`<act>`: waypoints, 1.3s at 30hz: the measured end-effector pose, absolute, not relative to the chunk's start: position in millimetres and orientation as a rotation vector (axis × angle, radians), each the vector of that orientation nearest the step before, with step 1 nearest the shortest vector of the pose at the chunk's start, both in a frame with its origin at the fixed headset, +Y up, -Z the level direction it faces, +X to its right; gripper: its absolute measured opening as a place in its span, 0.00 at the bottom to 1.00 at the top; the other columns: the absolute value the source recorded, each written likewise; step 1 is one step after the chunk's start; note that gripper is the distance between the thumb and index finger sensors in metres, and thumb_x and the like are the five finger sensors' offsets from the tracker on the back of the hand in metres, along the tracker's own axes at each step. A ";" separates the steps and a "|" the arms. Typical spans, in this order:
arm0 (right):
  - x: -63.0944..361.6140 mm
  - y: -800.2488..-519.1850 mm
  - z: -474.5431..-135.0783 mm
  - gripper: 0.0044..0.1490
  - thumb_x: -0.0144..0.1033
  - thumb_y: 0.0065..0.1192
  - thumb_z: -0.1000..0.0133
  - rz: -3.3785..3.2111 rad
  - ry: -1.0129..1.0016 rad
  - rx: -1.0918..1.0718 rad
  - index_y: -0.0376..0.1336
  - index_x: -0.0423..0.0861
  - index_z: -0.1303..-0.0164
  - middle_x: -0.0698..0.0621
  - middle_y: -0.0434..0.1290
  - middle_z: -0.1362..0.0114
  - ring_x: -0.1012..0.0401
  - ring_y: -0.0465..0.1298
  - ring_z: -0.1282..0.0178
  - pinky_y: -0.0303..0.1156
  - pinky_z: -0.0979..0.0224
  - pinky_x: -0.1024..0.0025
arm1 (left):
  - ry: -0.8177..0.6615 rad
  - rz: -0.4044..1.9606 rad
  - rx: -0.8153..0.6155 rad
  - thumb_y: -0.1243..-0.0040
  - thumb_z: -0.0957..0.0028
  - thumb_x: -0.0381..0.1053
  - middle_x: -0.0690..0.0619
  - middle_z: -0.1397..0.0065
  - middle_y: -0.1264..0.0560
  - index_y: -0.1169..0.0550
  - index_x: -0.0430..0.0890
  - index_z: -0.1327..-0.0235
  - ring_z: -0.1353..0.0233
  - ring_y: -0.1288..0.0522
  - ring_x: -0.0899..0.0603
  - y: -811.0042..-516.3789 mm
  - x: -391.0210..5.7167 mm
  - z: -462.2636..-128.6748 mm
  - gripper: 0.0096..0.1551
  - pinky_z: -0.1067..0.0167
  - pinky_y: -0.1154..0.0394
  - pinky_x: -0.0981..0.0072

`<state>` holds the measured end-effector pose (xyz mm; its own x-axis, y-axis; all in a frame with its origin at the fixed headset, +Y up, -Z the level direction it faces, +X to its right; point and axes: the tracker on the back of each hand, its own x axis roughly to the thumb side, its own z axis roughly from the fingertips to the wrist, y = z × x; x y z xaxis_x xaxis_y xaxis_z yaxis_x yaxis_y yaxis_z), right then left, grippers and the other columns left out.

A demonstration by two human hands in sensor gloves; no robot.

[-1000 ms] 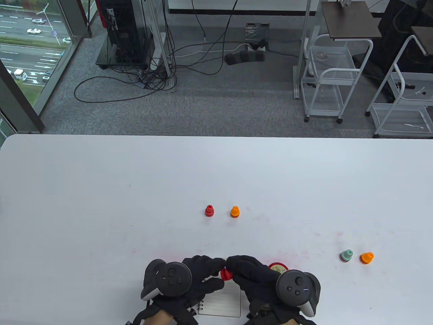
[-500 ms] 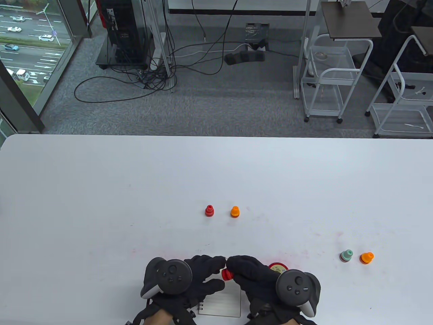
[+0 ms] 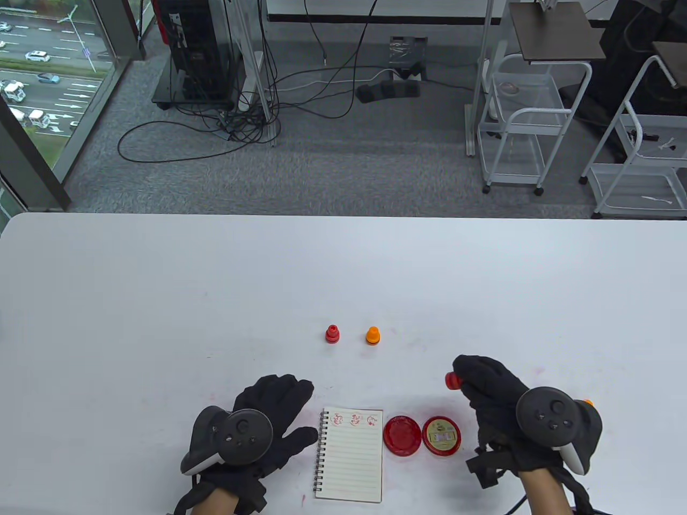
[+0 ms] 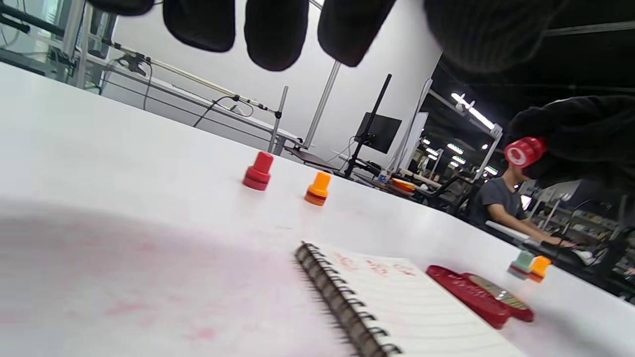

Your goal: Stamp reward stamp onto notebook

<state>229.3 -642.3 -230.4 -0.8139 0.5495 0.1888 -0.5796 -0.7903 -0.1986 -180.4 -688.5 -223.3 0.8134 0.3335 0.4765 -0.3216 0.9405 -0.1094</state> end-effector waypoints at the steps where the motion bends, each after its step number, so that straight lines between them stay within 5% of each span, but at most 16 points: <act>1: 233.8 -641.9 -231.9 0.26 0.29 0.71 0.53 2.562 -0.323 0.144 0.73 0.49 0.42 0.43 0.78 0.33 0.49 0.82 0.45 0.80 0.41 0.53 | -0.501 0.325 -0.024 0.48 0.48 0.71 0.37 0.13 0.40 0.36 0.49 0.14 0.18 0.41 0.24 -688.4 -182.6 -224.0 0.50 0.28 0.41 0.25; 19: 247.2 -712.6 -247.7 0.27 0.30 0.70 0.53 3.157 0.037 0.065 0.72 0.52 0.41 0.47 0.77 0.32 0.50 0.80 0.41 0.78 0.38 0.52 | -0.453 0.351 -0.055 0.48 0.47 0.70 0.36 0.14 0.39 0.33 0.48 0.16 0.19 0.40 0.24 -686.6 -191.9 -226.6 0.47 0.28 0.40 0.26; 39: 245.5 -680.9 -248.8 0.31 0.37 0.68 0.51 3.085 -0.014 0.057 0.68 0.52 0.35 0.45 0.74 0.26 0.42 0.75 0.33 0.74 0.33 0.44 | -0.445 0.382 -0.071 0.48 0.47 0.69 0.37 0.14 0.39 0.33 0.47 0.17 0.19 0.40 0.25 -686.4 -195.4 -227.4 0.47 0.28 0.39 0.27</act>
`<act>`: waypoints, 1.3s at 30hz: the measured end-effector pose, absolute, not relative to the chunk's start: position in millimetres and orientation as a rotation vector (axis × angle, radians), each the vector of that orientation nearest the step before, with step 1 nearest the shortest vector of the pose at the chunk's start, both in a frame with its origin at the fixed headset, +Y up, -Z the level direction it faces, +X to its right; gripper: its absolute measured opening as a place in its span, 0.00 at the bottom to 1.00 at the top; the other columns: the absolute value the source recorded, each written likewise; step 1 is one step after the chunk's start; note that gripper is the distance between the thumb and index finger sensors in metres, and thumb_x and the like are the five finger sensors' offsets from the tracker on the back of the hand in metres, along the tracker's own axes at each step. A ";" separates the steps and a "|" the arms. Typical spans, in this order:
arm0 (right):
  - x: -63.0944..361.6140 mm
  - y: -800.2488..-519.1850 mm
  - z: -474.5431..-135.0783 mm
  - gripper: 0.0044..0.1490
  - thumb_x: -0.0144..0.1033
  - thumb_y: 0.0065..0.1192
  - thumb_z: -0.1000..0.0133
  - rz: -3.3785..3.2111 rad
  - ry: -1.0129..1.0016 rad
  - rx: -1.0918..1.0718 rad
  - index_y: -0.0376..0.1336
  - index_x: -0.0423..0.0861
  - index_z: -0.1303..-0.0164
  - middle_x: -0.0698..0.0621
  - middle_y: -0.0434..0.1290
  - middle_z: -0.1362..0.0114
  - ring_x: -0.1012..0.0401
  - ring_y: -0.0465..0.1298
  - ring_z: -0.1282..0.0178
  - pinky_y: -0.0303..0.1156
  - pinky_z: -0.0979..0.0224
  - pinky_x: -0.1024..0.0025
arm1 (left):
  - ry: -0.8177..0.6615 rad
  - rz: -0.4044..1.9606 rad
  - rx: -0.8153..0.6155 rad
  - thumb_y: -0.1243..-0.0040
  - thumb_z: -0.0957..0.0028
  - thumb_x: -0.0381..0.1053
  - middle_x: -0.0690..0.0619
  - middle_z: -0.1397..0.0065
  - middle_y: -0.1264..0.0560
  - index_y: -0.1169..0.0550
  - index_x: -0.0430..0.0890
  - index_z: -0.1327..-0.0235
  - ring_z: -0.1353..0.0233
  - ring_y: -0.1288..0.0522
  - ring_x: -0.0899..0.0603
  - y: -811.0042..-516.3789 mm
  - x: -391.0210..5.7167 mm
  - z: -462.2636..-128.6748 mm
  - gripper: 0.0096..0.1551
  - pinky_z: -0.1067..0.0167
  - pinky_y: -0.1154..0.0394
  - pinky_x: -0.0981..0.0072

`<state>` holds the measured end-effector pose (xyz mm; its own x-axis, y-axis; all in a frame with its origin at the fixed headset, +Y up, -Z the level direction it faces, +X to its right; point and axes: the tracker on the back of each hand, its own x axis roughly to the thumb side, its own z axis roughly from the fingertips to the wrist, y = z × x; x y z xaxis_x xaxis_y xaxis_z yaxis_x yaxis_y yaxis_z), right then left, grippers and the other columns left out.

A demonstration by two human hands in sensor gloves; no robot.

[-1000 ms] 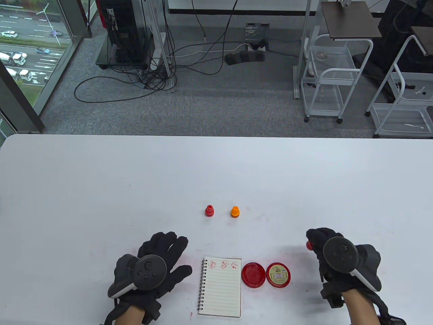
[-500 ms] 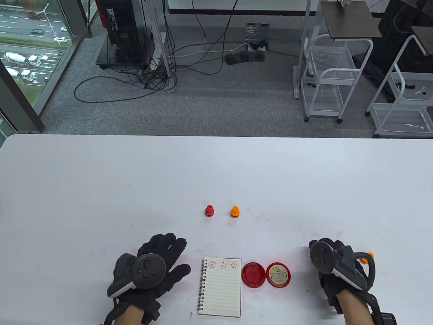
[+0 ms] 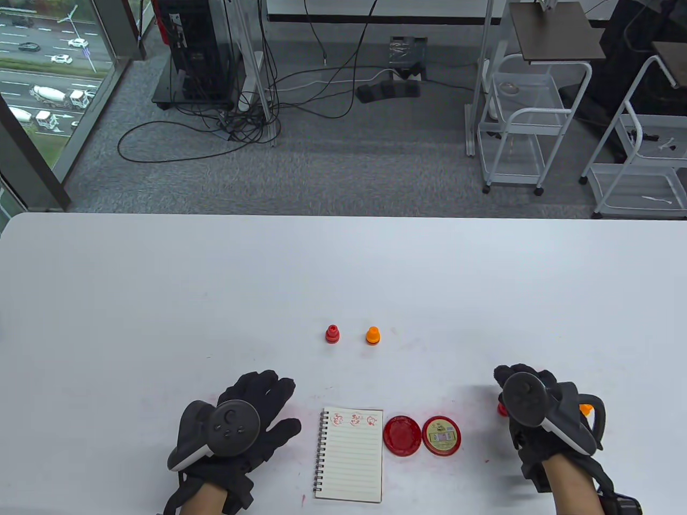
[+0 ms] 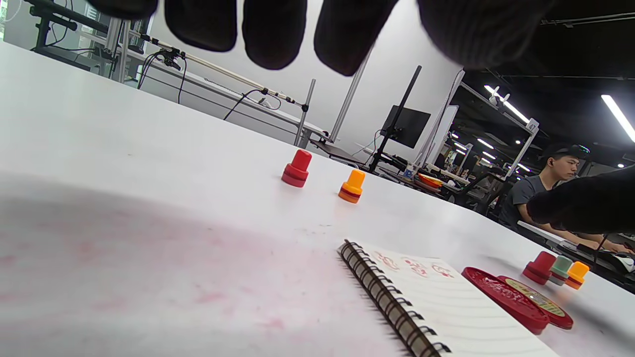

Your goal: Stamp reward stamp onto notebook

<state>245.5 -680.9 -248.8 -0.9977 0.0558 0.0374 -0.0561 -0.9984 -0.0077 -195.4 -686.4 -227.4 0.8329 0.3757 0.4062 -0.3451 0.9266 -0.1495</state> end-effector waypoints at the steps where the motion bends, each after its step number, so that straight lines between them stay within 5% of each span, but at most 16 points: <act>1: 242.7 -679.9 -249.2 0.31 0.38 0.67 0.51 3.090 -0.018 0.072 0.68 0.52 0.35 0.45 0.74 0.26 0.42 0.75 0.33 0.74 0.33 0.44 | -0.444 0.383 -0.069 0.48 0.47 0.69 0.36 0.14 0.39 0.32 0.47 0.17 0.19 0.40 0.25 -686.1 -195.8 -227.2 0.47 0.28 0.39 0.27; 18: 149.7 -661.1 -300.9 0.32 0.40 0.67 0.51 3.119 -0.038 0.384 0.67 0.53 0.33 0.46 0.73 0.25 0.42 0.75 0.32 0.74 0.33 0.45 | -0.436 0.388 -0.039 0.48 0.47 0.69 0.37 0.14 0.38 0.32 0.47 0.17 0.19 0.39 0.25 -681.1 -199.8 -224.4 0.46 0.28 0.39 0.27; 30: 76.7 -684.3 -353.7 0.37 0.39 0.67 0.50 3.119 0.083 0.530 0.62 0.54 0.28 0.46 0.70 0.23 0.42 0.74 0.31 0.74 0.32 0.45 | -0.432 0.386 -0.046 0.48 0.47 0.68 0.37 0.14 0.38 0.32 0.47 0.17 0.19 0.38 0.25 -678.8 -202.5 -222.8 0.46 0.28 0.38 0.28; 39: 54.6 -714.0 -391.1 0.40 0.40 0.67 0.50 3.138 0.284 0.417 0.58 0.56 0.25 0.44 0.65 0.20 0.44 0.76 0.36 0.74 0.34 0.48 | -0.458 0.382 -0.043 0.47 0.47 0.67 0.37 0.16 0.35 0.30 0.47 0.19 0.21 0.35 0.27 -684.2 -197.6 -225.4 0.44 0.29 0.36 0.29</act>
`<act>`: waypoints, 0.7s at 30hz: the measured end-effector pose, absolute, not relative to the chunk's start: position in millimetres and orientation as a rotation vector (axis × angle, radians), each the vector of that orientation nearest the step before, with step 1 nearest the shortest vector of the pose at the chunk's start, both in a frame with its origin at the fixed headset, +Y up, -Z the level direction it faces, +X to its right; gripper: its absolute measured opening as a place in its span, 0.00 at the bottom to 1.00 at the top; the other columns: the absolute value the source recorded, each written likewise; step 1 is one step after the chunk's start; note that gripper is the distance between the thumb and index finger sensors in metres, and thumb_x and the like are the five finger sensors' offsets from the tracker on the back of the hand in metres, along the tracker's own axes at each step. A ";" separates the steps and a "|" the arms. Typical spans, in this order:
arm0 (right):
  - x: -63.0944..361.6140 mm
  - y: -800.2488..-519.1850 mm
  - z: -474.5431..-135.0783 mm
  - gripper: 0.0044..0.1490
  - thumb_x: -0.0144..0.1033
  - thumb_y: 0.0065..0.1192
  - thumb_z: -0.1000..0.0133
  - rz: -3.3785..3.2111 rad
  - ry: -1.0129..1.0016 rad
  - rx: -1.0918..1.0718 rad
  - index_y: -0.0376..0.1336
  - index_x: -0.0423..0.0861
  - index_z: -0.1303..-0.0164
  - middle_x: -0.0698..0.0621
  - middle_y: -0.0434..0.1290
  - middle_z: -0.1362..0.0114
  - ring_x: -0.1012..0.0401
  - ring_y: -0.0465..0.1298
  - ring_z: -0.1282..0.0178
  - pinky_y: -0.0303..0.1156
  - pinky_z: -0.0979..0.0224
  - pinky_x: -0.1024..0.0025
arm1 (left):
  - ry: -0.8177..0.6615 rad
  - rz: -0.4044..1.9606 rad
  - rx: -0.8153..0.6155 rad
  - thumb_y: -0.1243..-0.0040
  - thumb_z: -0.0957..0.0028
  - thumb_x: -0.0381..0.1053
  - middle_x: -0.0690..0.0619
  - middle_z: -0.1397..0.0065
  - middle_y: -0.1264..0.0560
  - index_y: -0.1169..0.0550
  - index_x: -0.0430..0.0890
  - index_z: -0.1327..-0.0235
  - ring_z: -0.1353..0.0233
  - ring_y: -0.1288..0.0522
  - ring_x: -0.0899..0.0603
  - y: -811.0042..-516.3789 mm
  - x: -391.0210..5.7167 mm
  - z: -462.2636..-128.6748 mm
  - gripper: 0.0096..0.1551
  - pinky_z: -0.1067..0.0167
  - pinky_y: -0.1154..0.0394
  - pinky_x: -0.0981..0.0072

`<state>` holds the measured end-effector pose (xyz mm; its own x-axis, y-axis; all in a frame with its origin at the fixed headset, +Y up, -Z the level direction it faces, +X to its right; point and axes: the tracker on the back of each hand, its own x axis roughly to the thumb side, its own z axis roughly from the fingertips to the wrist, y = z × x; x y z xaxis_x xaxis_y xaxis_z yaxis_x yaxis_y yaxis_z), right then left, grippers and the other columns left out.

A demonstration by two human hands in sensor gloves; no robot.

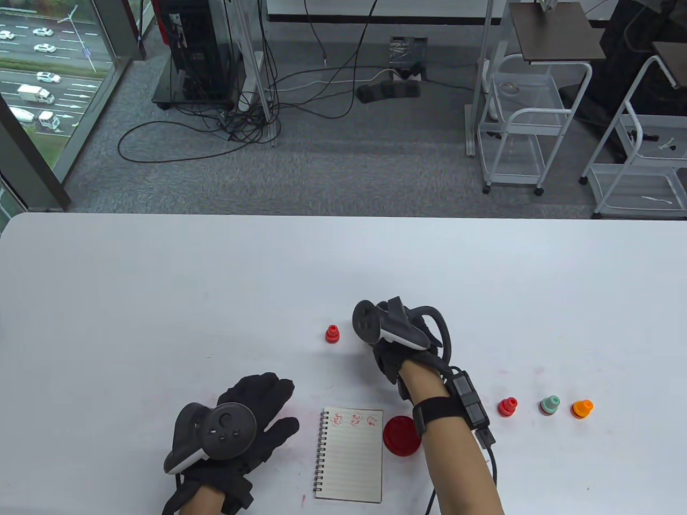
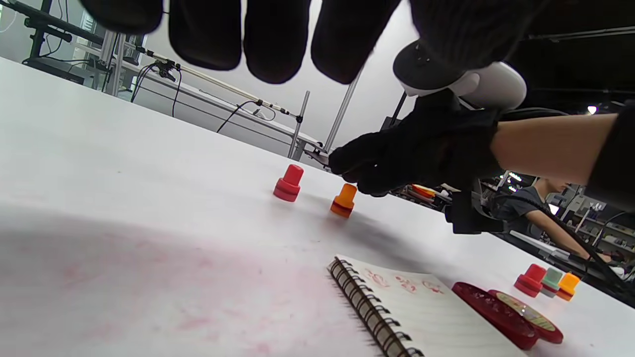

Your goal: Stamp reward stamp onto notebook

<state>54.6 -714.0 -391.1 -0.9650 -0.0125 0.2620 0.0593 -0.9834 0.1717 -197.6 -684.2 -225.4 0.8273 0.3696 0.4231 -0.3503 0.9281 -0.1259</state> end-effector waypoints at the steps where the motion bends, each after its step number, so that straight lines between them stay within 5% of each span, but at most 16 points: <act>1: 53.3 -718.3 -394.1 0.39 0.40 0.67 0.50 -3.065 -0.289 -0.398 0.59 0.56 0.26 0.44 0.66 0.21 0.45 0.77 0.37 0.75 0.34 0.49 | -0.460 0.382 -0.048 0.47 0.47 0.67 0.38 0.16 0.35 0.30 0.47 0.19 0.21 0.35 0.27 -684.2 -197.0 -225.6 0.44 0.29 0.36 0.29; 6: 52.1 -720.7 -396.4 0.30 0.37 0.68 0.52 -3.089 -0.174 -0.450 0.68 0.52 0.37 0.48 0.77 0.37 0.53 0.80 0.46 0.79 0.41 0.56 | -0.460 0.394 -0.060 0.47 0.46 0.67 0.37 0.16 0.34 0.29 0.47 0.19 0.21 0.35 0.26 -686.1 -196.2 -227.8 0.44 0.29 0.36 0.29; 21: 93.5 -655.8 -304.2 0.31 0.38 0.69 0.52 -3.272 0.105 -0.639 0.68 0.51 0.36 0.47 0.78 0.37 0.53 0.80 0.47 0.79 0.41 0.56 | -0.472 0.378 -0.125 0.47 0.46 0.67 0.38 0.17 0.34 0.30 0.46 0.19 0.22 0.33 0.27 -700.5 -184.8 -227.7 0.44 0.29 0.35 0.30</act>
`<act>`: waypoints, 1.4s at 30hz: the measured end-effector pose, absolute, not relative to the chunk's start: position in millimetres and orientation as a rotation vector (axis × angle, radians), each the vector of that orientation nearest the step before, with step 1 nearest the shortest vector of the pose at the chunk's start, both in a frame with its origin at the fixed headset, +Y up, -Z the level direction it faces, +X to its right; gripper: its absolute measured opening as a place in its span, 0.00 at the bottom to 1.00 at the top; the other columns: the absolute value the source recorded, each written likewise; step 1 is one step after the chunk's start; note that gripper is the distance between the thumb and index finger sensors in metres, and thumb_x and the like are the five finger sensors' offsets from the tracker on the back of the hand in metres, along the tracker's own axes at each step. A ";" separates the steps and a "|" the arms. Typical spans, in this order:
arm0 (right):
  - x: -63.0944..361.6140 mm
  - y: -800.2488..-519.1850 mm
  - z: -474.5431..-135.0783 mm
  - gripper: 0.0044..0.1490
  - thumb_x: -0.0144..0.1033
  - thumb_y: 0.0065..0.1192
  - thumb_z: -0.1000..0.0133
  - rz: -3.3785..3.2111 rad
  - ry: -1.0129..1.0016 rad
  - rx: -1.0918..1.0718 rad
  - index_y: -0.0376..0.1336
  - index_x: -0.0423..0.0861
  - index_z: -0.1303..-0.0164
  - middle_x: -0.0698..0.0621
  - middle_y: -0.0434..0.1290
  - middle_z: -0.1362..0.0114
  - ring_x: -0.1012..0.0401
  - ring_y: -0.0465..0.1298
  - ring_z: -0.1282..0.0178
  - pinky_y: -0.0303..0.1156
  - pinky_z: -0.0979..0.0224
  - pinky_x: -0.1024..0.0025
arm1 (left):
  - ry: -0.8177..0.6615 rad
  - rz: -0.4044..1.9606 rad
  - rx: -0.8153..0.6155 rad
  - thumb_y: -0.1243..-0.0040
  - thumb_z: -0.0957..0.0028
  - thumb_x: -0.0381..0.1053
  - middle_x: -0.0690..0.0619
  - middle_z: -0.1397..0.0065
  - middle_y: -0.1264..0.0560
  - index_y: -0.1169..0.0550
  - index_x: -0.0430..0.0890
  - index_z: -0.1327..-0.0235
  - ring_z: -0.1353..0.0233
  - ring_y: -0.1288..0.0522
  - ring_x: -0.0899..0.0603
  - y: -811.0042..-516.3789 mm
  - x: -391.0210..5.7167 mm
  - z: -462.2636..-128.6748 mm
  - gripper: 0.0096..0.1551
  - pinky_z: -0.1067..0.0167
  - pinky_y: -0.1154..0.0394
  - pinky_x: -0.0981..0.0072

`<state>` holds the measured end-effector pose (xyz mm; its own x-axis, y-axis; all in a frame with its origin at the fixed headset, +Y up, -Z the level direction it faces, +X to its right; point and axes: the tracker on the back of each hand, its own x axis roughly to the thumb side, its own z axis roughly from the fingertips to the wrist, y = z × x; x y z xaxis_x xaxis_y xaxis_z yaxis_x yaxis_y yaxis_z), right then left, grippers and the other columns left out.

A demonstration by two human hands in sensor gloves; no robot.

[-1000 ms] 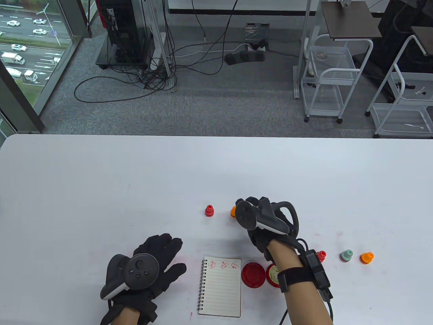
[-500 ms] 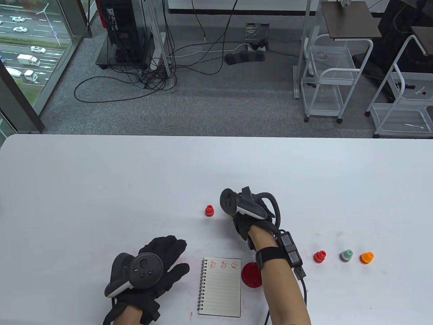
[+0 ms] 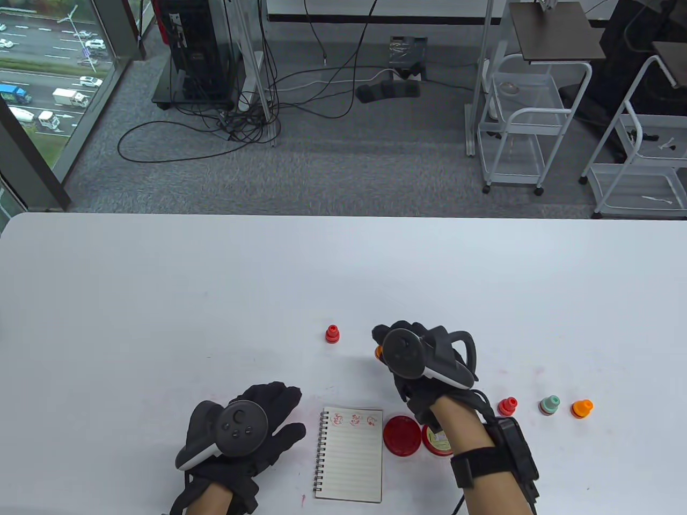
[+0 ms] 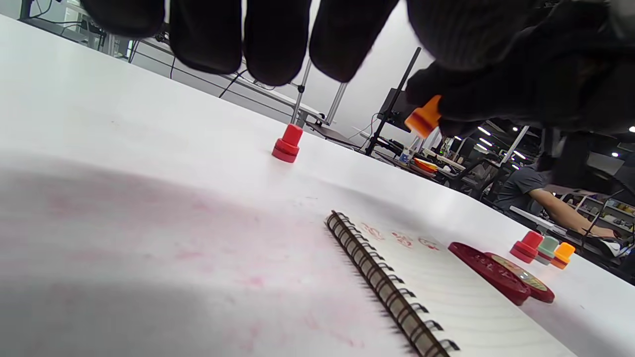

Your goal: Stamp reward stamp onto notebook

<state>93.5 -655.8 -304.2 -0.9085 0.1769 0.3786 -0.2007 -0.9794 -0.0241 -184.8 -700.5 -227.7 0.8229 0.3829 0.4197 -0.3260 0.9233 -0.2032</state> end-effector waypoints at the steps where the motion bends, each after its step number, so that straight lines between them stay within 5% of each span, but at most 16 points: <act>1: 96.8 -655.2 -293.4 0.31 0.38 0.69 0.52 2.858 -0.101 0.565 0.68 0.51 0.36 0.47 0.78 0.37 0.53 0.80 0.46 0.79 0.41 0.56 | -0.482 0.374 -0.115 0.47 0.47 0.67 0.38 0.17 0.34 0.30 0.46 0.19 0.22 0.33 0.27 -700.9 -182.0 -226.6 0.44 0.29 0.35 0.31; 13: 107.4 -682.4 -220.4 0.31 0.40 0.68 0.52 2.473 -0.287 0.543 0.69 0.48 0.37 0.47 0.80 0.38 0.53 0.83 0.48 0.82 0.44 0.57 | -0.586 0.477 -0.036 0.45 0.48 0.66 0.38 0.17 0.34 0.33 0.46 0.18 0.22 0.32 0.28 -701.0 -145.9 -216.7 0.46 0.30 0.34 0.32; 17: 103.4 -696.6 -208.9 0.31 0.39 0.68 0.52 2.309 -0.163 0.491 0.69 0.46 0.38 0.45 0.80 0.40 0.52 0.83 0.50 0.82 0.45 0.56 | -0.614 0.464 -0.018 0.43 0.50 0.65 0.38 0.18 0.33 0.35 0.45 0.17 0.23 0.32 0.29 -704.3 -128.0 -212.6 0.48 0.30 0.33 0.32; 42: 90.3 -701.0 -199.5 0.31 0.41 0.69 0.53 2.251 -0.197 0.551 0.70 0.45 0.40 0.45 0.82 0.43 0.55 0.85 0.54 0.83 0.49 0.58 | -0.635 0.474 0.021 0.36 0.53 0.59 0.45 0.30 0.22 0.26 0.43 0.28 0.31 0.22 0.36 -703.8 -116.6 -208.1 0.40 0.33 0.28 0.36</act>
